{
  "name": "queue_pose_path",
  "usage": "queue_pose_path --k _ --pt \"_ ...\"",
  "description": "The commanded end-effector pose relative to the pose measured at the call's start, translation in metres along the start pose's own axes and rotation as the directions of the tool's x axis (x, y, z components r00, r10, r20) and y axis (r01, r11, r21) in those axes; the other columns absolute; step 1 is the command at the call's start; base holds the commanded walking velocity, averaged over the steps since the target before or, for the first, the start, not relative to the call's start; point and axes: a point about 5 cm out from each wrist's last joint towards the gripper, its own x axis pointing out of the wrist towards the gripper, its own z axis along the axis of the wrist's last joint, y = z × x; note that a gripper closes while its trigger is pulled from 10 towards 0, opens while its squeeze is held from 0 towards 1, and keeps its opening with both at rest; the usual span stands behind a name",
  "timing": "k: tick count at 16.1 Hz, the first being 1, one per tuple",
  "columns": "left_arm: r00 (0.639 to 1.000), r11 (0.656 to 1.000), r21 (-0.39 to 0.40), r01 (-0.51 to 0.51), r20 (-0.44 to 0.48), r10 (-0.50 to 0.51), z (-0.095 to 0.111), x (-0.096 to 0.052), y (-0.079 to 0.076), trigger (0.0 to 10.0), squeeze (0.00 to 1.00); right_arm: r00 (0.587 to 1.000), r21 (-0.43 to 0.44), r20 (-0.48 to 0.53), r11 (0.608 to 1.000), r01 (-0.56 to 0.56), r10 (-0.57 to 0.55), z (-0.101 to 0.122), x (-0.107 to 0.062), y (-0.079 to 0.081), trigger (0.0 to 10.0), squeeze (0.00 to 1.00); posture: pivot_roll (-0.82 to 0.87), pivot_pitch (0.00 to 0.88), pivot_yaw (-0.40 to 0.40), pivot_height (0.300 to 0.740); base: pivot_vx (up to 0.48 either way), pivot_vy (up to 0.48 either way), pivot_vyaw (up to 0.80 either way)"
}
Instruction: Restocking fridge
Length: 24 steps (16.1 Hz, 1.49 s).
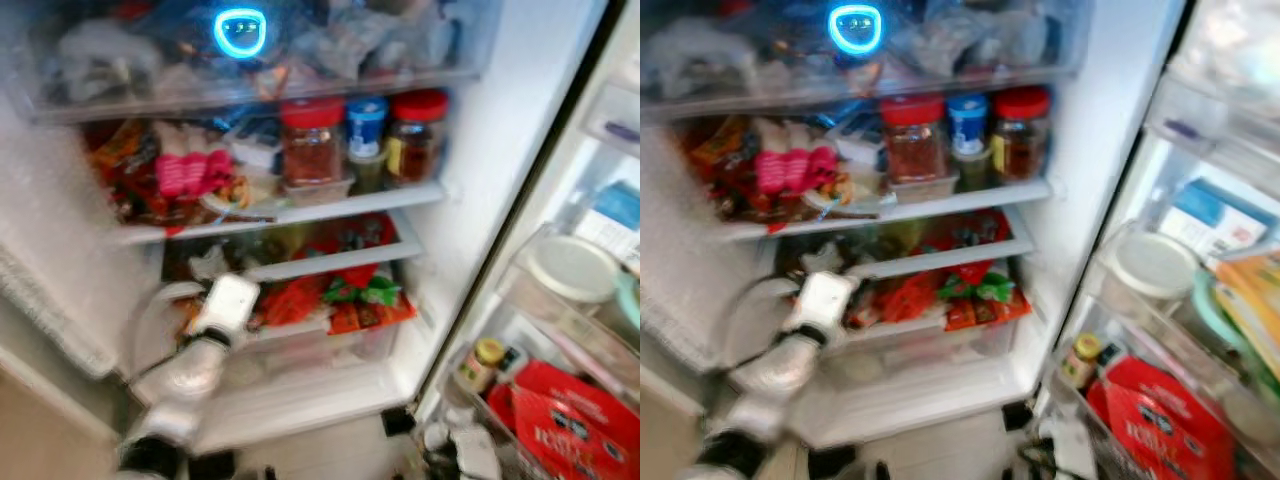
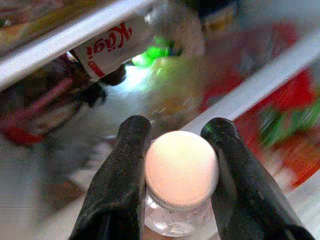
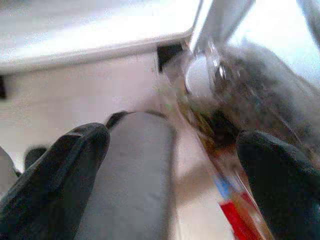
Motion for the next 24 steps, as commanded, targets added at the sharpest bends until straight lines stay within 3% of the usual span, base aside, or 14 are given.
queue_pose_path --k 1,2,3,4,8,9,11,15,18,24 --pt "0.997 0.991 0.128 0.038 0.059 -0.046 0.017 0.006 -0.006 10.0 0.0 1.0 -0.005 -0.014 1.0 0.015 -0.015 -0.004 -0.002 -0.006 10.0 0.0 -0.06 0.0 0.017 0.637 0.0 0.0 0.0" --pt "0.995 0.942 0.328 0.069 0.051 -0.091 0.017 0.006 -0.004 10.0 0.0 1.0 -0.004 -0.014 1.0 0.015 -0.015 -0.004 -0.002 -0.006 10.0 0.0 -0.06 0.0 0.018 0.637 0.0 0.0 0.0" --pt "0.993 0.884 0.46 0.085 0.032 -0.112 0.016 0.006 0.0 10.0 0.0 1.0 -0.003 -0.013 1.0 0.015 -0.015 -0.004 -0.002 -0.006 10.0 0.0 -0.06 0.0 0.02 0.637 0.0 0.0 0.0" --pt "0.994 0.85 0.521 0.081 0.023 -0.109 0.014 0.006 0.004 10.0 0.0 1.0 -0.002 -0.013 1.0 0.015 -0.015 -0.004 -0.001 -0.006 10.0 0.0 -0.06 0.0 0.022 0.637 0.0 0.0 0.0" --pt "0.995 0.784 0.614 0.094 -0.025 -0.099 0.004 0.007 0.01 10.0 0.0 1.0 0.002 -0.014 1.0 0.014 -0.014 -0.004 -0.001 -0.005 10.0 0.0 -0.06 0.0 0.022 0.637 0.0 0.0 0.0" --pt "0.993 0.745 0.656 0.119 -0.083 -0.085 -0.009 0.006 0.013 10.0 0.0 1.0 0.006 -0.013 1.0 0.015 -0.015 -0.004 -0.001 -0.005 10.0 0.0 -0.07 0.0 0.025 0.637 0.0 0.0 0.0" --pt "0.989 0.749 0.647 0.142 -0.126 -0.078 -0.019 0.003 0.012 10.0 0.0 1.0 0.012 -0.009 1.0 0.019 -0.019 -0.004 -0.001 -0.005 10.0 0.0 -0.07 0.0 0.024 0.637 0.0 0.0 0.0" --pt "0.993 0.768 0.632 0.105 -0.111 -0.044 -0.017 0.007 0.012 10.0 0.0 1.0 -0.018 -0.006 1.0 0.015 -0.015 -0.004 -0.002 -0.005 10.0 0.0 -0.07 0.0 0.018 0.637 0.0 0.0 0.0" --pt "0.995 0.769 0.634 0.085 -0.094 -0.033 -0.014 0.011 0.015 10.0 0.0 1.0 -0.01 -0.002 1.0 0.015 -0.015 -0.003 -0.002 -0.005 10.0 0.0 -0.07 0.0 0.018 0.637 0.0 0.0 0.76" --pt "0.993 0.78 0.615 0.115 -0.079 -0.084 -0.012 0.013 0.006 10.0 0.0 1.0 0.015 -0.005 1.0 0.015 -0.015 -0.004 -0.001 -0.004 10.0 0.0 -0.06 0.0 0.019 0.637 0.0 0.0 0.13"
